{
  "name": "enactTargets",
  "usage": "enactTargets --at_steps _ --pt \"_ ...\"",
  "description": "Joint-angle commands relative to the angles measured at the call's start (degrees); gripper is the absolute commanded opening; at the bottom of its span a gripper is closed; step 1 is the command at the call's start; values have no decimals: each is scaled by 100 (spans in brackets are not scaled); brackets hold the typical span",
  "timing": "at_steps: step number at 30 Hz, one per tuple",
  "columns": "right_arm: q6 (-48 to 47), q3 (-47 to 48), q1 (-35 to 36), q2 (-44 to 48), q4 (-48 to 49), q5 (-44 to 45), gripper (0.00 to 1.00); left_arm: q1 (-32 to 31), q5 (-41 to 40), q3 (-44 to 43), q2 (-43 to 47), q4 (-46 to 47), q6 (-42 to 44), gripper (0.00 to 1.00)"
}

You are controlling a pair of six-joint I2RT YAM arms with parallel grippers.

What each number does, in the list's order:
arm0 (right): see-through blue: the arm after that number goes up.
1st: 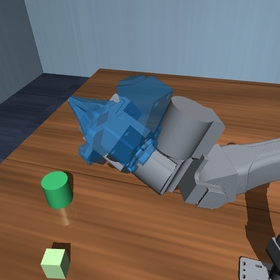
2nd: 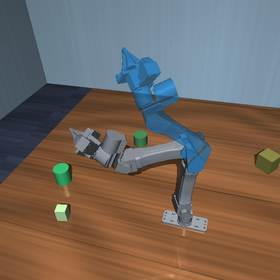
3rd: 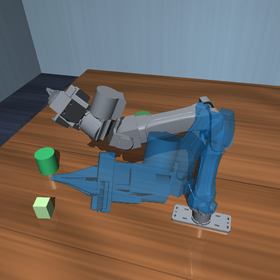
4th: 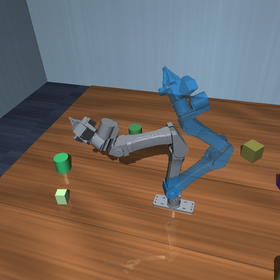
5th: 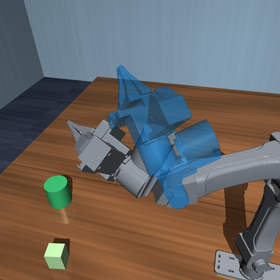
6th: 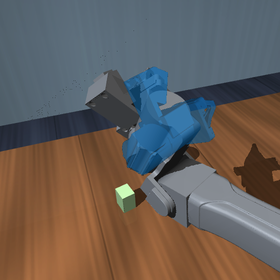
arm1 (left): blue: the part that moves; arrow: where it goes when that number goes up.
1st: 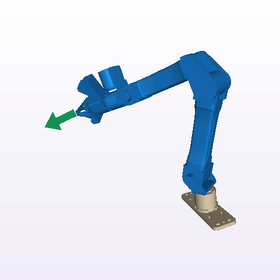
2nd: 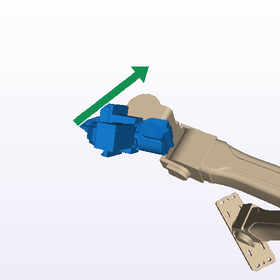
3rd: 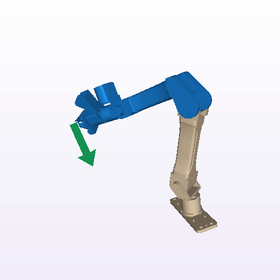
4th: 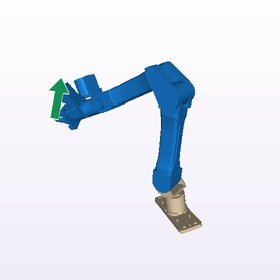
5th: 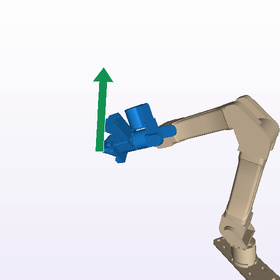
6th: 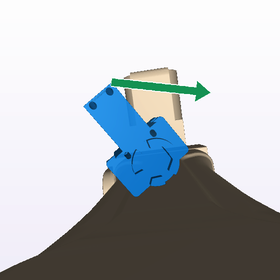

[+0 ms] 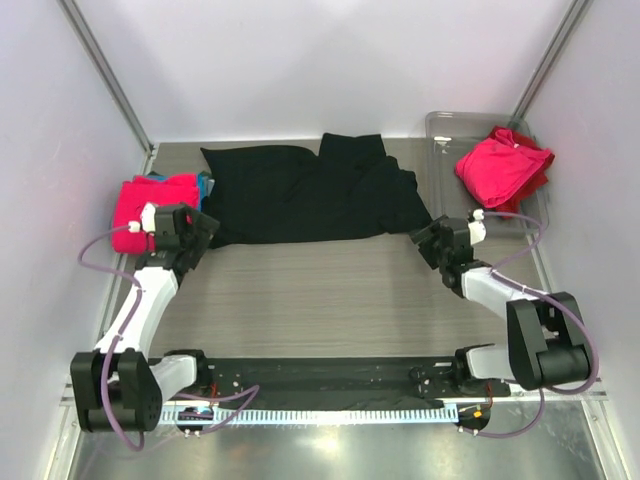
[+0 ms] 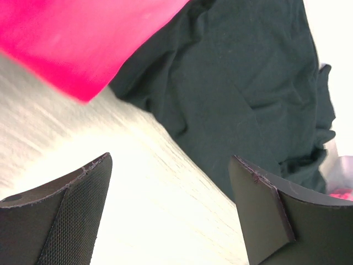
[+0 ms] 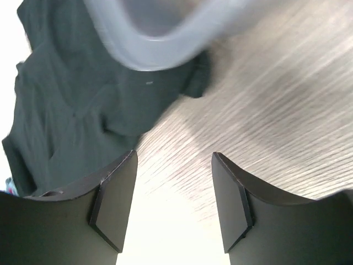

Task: Fold and stack the t-shirts
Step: Fold the tshirt

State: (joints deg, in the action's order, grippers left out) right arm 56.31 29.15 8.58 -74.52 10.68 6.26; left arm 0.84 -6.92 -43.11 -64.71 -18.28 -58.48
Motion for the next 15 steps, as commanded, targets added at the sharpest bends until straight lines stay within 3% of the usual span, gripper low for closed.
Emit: enactTargets --at_steps 1,12,15 --pt "705 -189 100 -193 1313 692 62 -40 -117 215 388 158 -427 87" --pt "1250 -77 706 -1906 3256 1711 64 -31 -398 576 758 325 -621 86" --pt "1294 82 803 -2276 3362 2080 56 -32 -416 567 714 334 -577 86"
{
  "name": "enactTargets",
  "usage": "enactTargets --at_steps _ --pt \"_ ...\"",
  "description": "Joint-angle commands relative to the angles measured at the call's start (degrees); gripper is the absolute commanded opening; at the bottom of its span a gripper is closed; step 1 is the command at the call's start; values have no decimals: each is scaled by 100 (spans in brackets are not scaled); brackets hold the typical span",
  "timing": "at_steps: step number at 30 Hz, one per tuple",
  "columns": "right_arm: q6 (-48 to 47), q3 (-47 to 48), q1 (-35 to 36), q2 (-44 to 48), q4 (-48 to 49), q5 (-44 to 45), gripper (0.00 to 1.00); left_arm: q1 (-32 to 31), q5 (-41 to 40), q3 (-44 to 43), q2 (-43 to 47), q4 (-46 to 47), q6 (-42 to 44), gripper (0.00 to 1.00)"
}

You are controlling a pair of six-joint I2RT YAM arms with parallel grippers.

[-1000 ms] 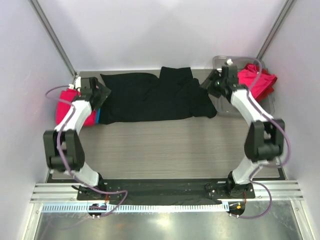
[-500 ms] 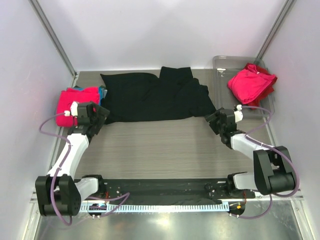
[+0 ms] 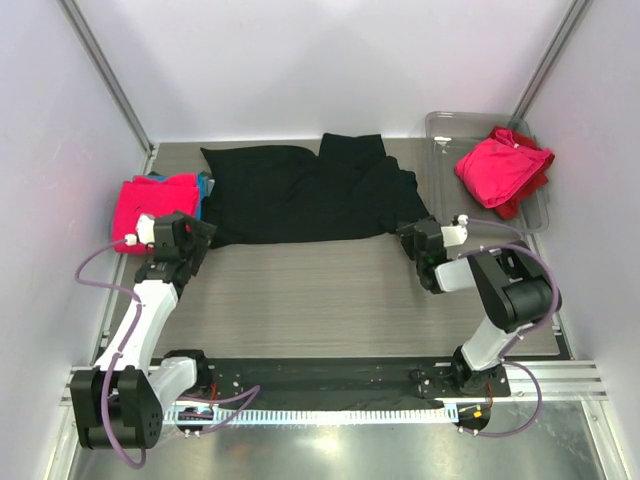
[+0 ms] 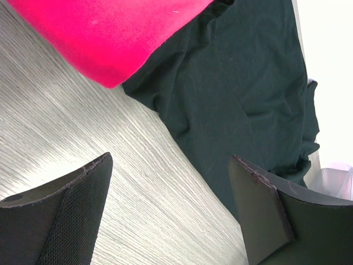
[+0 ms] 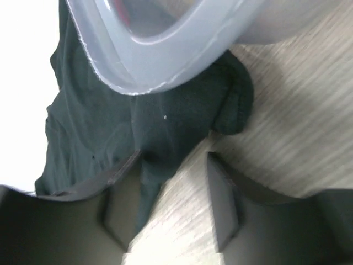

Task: Fold and stack the t-shirts
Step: Fold the tshirt

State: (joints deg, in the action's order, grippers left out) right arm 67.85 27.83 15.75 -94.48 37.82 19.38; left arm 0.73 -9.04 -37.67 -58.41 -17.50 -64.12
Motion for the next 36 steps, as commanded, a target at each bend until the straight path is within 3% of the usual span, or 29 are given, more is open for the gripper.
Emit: enactTargets --at_steps 1,3,5,6,8,9,12,22,24,28,31,36 --pt "132 240 78 -334 734 865 51 -20 -212 23 67 247 4 86" --pt "62 214 78 -352 744 1243 39 -29 -247 40 58 247 92 86" --pt "-184 248 43 -343 648 1410 34 -20 -300 58 32 247 136 86" --pt "-237 292 8 -309 552 1515 20 -20 -326 67 32 247 145 86" --pt "-264 214 -63 -63 340 1595 3 -20 -301 84 -29 264 189 86" --pt "-334 22 -54 60 392 1674 1 -20 -274 93 -56 264 233 86" --pt "-528 -338 -54 736 218 1640 1 -20 -178 119 -222 282 312 84" --pt "-18 -1526 -10 4014 -2847 1700 1 -767 -379 496 -592 439 295 80" --pt "-167 -1684 -37 4479 -3026 1771 1 -829 -406 611 -601 554 207 78" --pt "-203 -1878 -46 4824 -3237 1815 1 -855 -327 919 -768 1115 -30 76" --pt "-115 -1975 -45 4860 -3229 1807 1 -855 -283 1094 -1031 1702 -284 69" --pt "-71 -1975 -45 4711 -3088 1719 1 -882 -739 1446 -1567 2864 -786 64"
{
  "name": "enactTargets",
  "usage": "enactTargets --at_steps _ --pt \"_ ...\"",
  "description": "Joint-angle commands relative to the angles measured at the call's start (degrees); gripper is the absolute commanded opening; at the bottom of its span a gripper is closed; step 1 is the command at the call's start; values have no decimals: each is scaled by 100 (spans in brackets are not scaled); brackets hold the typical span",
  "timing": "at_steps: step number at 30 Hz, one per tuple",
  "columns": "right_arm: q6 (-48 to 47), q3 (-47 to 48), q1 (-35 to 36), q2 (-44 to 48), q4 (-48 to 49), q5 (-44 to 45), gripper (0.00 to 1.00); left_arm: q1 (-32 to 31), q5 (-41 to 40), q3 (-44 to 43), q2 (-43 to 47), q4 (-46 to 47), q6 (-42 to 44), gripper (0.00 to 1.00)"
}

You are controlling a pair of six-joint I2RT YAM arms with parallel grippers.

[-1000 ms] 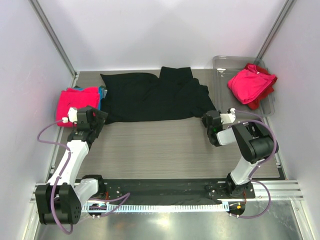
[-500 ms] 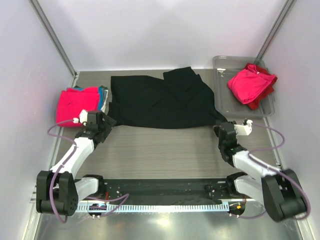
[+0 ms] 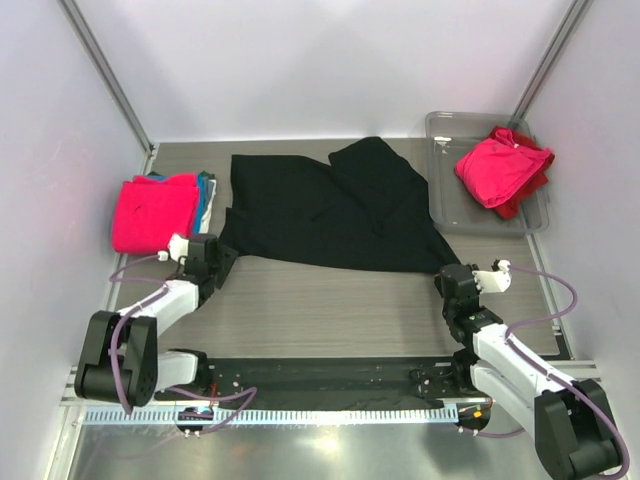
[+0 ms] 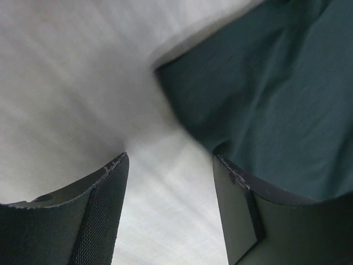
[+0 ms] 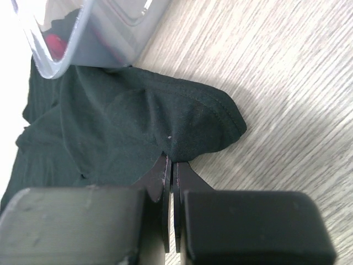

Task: Fold and stack the t-shirts
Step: Fold the tshirt

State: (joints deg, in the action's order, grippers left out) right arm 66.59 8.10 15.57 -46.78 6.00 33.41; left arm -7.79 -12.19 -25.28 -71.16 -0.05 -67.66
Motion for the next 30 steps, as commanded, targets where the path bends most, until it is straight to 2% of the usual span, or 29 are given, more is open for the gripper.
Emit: enactTargets --at_steps 1,7,10,11,14,15,17,20,22,26,30 --pt "47 7 -37 -85 86 298 1 -29 -477 277 -398 1444 -528 64" --pt "47 34 -28 -76 138 271 1 -29 -575 129 -1312 1956 -758 61" --pt "74 16 -37 2 147 271 1 -38 -670 119 -1585 1939 -898 43" --pt "74 16 -37 3 147 289 1 -38 -715 128 -1620 1948 -933 29" --pt "-14 121 -37 -50 103 315 1 -29 -820 6 -1735 1878 -741 0" --pt "-49 191 -37 -76 -27 333 1 -38 -881 -82 -1709 1756 -357 0" --pt "-198 550 -28 -339 -352 281 1 -38 -1266 -616 -1429 627 22 0" --pt "-312 1112 -37 -498 -756 245 1 -38 -1715 -969 -964 25 349 0" --pt "-383 1439 -28 -586 -1003 175 1 -38 -1813 -1443 -743 -801 594 0" --pt "-602 2815 -28 -735 -1828 157 1 -38 -2147 -2208 -225 -1917 833 0" --pt "-656 3487 -28 -884 -2724 105 1 50 -2227 -2447 460 -2699 904 0"
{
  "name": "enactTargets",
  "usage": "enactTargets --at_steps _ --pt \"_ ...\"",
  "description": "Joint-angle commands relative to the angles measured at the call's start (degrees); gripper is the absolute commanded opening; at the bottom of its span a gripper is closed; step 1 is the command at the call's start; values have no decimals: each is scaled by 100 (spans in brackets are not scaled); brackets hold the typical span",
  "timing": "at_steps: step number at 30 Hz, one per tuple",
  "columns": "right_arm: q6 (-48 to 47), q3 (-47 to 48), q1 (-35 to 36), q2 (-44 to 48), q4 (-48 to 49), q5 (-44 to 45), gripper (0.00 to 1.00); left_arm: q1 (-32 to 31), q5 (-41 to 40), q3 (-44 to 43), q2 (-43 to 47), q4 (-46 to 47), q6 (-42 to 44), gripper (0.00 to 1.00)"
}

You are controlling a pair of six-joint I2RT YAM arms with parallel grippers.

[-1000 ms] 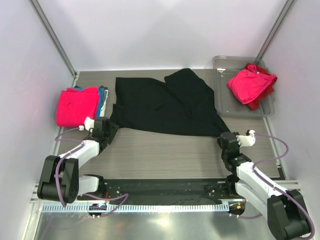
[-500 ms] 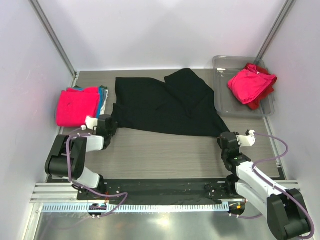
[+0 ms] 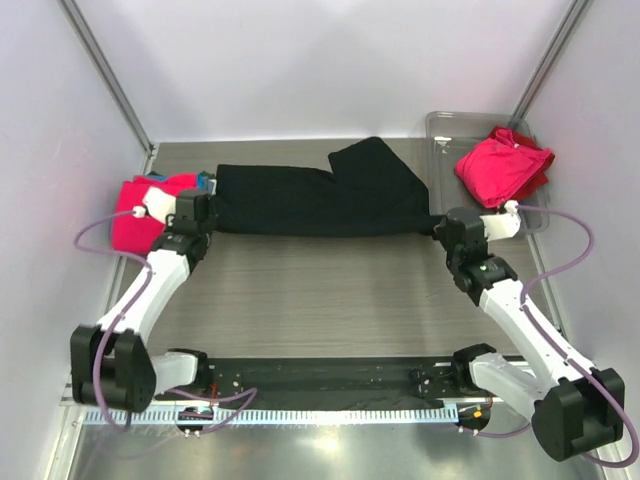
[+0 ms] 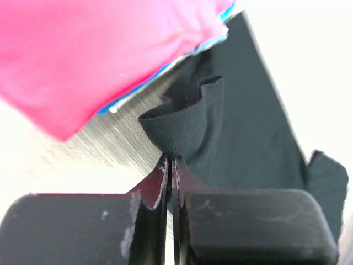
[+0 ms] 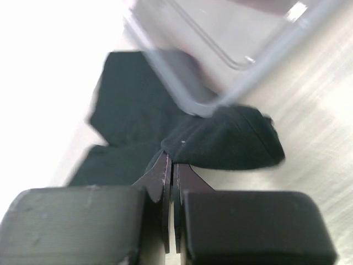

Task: Fold and stack the t-shirts
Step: Fold the tshirt

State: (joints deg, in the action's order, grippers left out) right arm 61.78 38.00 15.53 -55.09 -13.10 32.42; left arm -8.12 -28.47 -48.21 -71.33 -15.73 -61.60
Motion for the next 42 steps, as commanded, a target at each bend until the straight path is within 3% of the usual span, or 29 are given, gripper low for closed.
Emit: enactTargets --at_steps 1,7,11,19,24,27,33,35,40,42 --pt "-149 542 -24 -72 -956 98 1 91 -633 -137 575 -1248 281 0" --pt "-112 437 -15 138 -1467 -166 1 109 -669 277 1480 -1565 254 0" --pt "-639 1049 -15 341 -1537 -306 1 118 -818 -135 1719 -1854 473 0" --pt "-1651 3674 56 376 -2292 -1387 1 118 -573 -2297 2404 -2892 1088 0" --pt "-1862 4926 64 420 -2636 -1932 1 118 -168 -3736 2466 -3409 1291 0" --pt "-1985 5436 64 272 -2645 -1995 1 118 -203 -4152 2370 -3446 1379 0" --pt "-2100 5859 56 -843 -2575 -1511 1 118 -291 -4364 1299 -3262 1406 0" --pt "-1986 6104 -41 -1651 -2513 -1581 1 153 -125 -4416 606 -3130 1405 0" --pt "-1634 7570 -533 -3347 -2478 -2811 1 776 885 -5679 -1038 -3103 1221 0" --pt "-1512 8502 -673 -3937 -2478 -3056 1 942 1193 -6812 -1785 -3471 1212 0"
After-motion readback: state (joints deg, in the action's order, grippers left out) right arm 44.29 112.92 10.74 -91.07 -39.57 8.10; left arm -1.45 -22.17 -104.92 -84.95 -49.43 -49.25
